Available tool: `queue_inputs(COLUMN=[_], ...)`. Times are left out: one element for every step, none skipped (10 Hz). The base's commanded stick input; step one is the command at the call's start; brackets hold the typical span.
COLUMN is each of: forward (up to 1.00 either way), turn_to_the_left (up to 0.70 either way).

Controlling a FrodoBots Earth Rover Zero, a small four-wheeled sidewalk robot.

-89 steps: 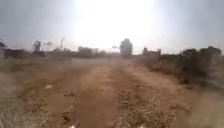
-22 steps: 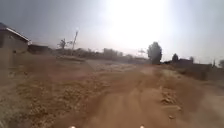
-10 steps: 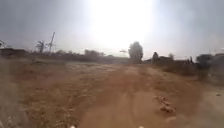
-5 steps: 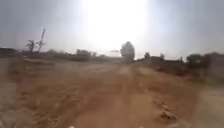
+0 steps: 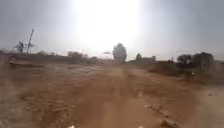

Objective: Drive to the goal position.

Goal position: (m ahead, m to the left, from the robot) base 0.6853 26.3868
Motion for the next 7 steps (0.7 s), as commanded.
queue_inputs(forward=[0.45,0.45,0.45,0.45,0.45,0.45,0.45], turn_to_the_left=[-0.2,-0.13,0.0,0.0,0.0,0.0,0.0])
